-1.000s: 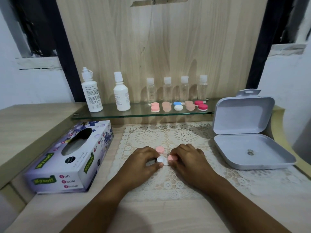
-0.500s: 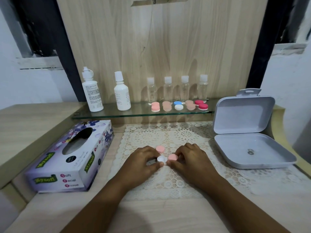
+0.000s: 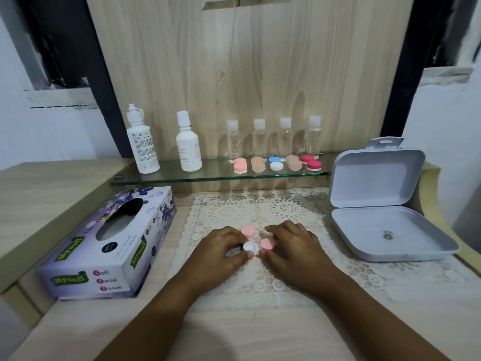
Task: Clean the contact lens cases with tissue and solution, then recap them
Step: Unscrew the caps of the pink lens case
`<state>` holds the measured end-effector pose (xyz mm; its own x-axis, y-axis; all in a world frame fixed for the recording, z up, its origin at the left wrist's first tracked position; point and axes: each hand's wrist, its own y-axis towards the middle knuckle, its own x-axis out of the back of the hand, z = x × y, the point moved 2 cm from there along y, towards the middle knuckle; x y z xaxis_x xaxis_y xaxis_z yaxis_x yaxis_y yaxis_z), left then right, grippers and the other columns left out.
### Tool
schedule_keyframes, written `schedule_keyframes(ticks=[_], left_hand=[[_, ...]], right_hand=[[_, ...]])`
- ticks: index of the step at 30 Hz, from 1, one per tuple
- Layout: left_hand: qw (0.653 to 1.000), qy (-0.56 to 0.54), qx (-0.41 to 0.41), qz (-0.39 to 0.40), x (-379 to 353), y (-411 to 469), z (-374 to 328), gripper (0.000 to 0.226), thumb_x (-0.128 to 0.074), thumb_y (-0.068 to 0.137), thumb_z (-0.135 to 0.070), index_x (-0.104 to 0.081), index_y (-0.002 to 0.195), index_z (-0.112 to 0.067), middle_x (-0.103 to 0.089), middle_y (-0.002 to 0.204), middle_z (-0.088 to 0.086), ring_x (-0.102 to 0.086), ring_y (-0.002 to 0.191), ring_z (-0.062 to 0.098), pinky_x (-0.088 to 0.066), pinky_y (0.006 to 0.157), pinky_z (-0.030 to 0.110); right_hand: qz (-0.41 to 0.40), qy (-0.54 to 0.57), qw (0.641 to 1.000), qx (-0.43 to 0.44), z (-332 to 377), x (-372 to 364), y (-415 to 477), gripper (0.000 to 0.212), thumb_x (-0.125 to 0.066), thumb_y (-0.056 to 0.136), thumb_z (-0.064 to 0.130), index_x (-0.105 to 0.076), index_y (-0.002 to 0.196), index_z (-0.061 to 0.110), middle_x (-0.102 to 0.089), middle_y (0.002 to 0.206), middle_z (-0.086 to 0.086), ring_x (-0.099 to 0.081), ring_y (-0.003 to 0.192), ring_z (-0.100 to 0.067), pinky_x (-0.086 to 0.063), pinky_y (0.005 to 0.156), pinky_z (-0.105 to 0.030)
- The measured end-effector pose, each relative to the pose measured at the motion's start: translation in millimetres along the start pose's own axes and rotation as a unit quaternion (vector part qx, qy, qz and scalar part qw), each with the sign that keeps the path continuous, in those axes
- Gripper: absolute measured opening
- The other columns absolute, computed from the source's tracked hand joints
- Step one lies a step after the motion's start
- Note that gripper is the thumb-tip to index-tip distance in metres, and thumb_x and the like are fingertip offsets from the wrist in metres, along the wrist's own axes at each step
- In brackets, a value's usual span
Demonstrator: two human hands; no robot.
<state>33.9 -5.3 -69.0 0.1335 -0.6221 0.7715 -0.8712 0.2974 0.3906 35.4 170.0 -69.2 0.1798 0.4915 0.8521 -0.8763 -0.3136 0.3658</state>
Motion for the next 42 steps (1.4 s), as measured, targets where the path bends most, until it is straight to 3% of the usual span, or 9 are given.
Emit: schedule_keyframes(ticks=[3,9,15,18,21,25,30,37,42], left_hand=[[1.0,-0.005,-0.002,-0.002,0.4,-0.3,-0.7,0.023,-0.066,0.084,-0.034,-0.069,0.105,-0.024,-0.055,0.1,-0.022,-0.049,0.099,-0.001,-0.033,0.078,0.003],[1.0,-0.005,0.001,0.0,-0.1,-0.4,0.4,0.023,-0.066,0.084,-0.033,-0.068,0.105,-0.023,-0.055,0.1,-0.022,-0.049,0.099,0.0,-0.034,0.078,0.003],[1.0,0.0,-0.001,-0.001,0.1,-0.3,-0.4,0.024,-0.065,0.084,-0.035,-0.068,0.106,-0.025,-0.055,0.102,-0.021,-0.048,0.099,-0.002,-0.032,0.078,0.001],[1.0,0.002,0.002,0.0,-0.2,-0.2,-0.1,0.023,-0.065,0.085,-0.034,-0.068,0.106,-0.025,-0.054,0.102,-0.023,-0.048,0.1,-0.001,-0.032,0.078,0.003],[1.0,0.007,0.001,0.002,-0.4,-0.2,0.2,0.024,-0.065,0.085,-0.034,-0.068,0.107,-0.024,-0.055,0.103,-0.022,-0.048,0.1,0.0,-0.033,0.078,0.005],[1.0,0.004,0.001,0.003,-0.2,0.5,-0.1,0.024,-0.065,0.084,-0.035,-0.068,0.105,-0.025,-0.056,0.103,-0.02,-0.049,0.1,0.0,-0.035,0.079,0.006],[1.0,0.004,0.001,0.002,-0.2,0.0,0.5,0.023,-0.064,0.084,-0.037,-0.068,0.104,-0.027,-0.053,0.099,-0.027,-0.048,0.1,-0.002,-0.033,0.079,0.005],[1.0,0.005,-0.005,0.002,0.2,0.1,0.9,0.022,-0.065,0.085,-0.033,-0.068,0.105,-0.026,-0.051,0.096,-0.029,-0.047,0.096,-0.004,-0.032,0.079,0.002],[1.0,0.008,-0.007,0.001,-0.4,0.5,1.2,0.021,-0.065,0.084,-0.033,-0.068,0.104,-0.026,-0.05,0.095,-0.032,-0.047,0.096,-0.005,-0.032,0.078,0.004]], right_hand=[[-0.012,0.025,1.0,-0.013,1.6,2.0,0.0,0.053,-0.055,0.084,0.051,-0.044,0.13,0.028,-0.049,0.117,0.011,-0.042,0.112,-0.009,-0.032,0.097,-0.031],[0.011,0.042,0.999,0.004,1.9,2.2,-2.7,0.048,-0.051,0.089,0.029,-0.037,0.135,0.029,-0.05,0.127,0.012,-0.04,0.118,-0.006,-0.026,0.107,-0.038],[-0.021,0.033,0.999,-0.017,2.3,3.2,-0.8,0.056,-0.059,0.082,0.05,-0.039,0.132,0.032,-0.05,0.117,0.013,-0.044,0.112,-0.008,-0.032,0.1,-0.034],[-0.016,0.036,0.999,-0.006,2.8,2.8,-1.7,0.046,-0.056,0.086,0.041,-0.042,0.129,0.031,-0.052,0.112,0.014,-0.045,0.111,-0.008,-0.031,0.101,-0.036],[0.012,0.043,0.999,0.007,2.4,2.6,-3.1,0.046,-0.052,0.088,0.03,-0.039,0.132,0.031,-0.051,0.124,0.013,-0.042,0.117,-0.006,-0.027,0.106,-0.04],[-0.001,0.041,0.999,-0.002,2.0,3.5,-1.7,0.047,-0.054,0.086,0.041,-0.042,0.13,0.031,-0.05,0.124,0.012,-0.043,0.116,-0.007,-0.031,0.102,-0.036],[-0.031,0.026,0.999,-0.026,4.4,6.3,-1.0,0.031,-0.058,0.083,0.045,-0.054,0.108,0.027,-0.051,0.097,0.015,-0.049,0.096,-0.008,-0.039,0.088,-0.03],[-0.007,0.03,0.999,0.008,1.1,3.9,-0.5,0.044,-0.04,0.077,0.044,-0.057,0.113,0.026,-0.059,0.107,0.013,-0.051,0.102,-0.01,-0.04,0.09,-0.033],[-0.015,0.09,0.996,-0.015,-3.9,9.5,-0.8,0.029,-0.045,0.085,0.04,-0.06,0.108,0.029,-0.063,0.107,0.012,-0.052,0.101,-0.009,-0.045,0.087,-0.034]])
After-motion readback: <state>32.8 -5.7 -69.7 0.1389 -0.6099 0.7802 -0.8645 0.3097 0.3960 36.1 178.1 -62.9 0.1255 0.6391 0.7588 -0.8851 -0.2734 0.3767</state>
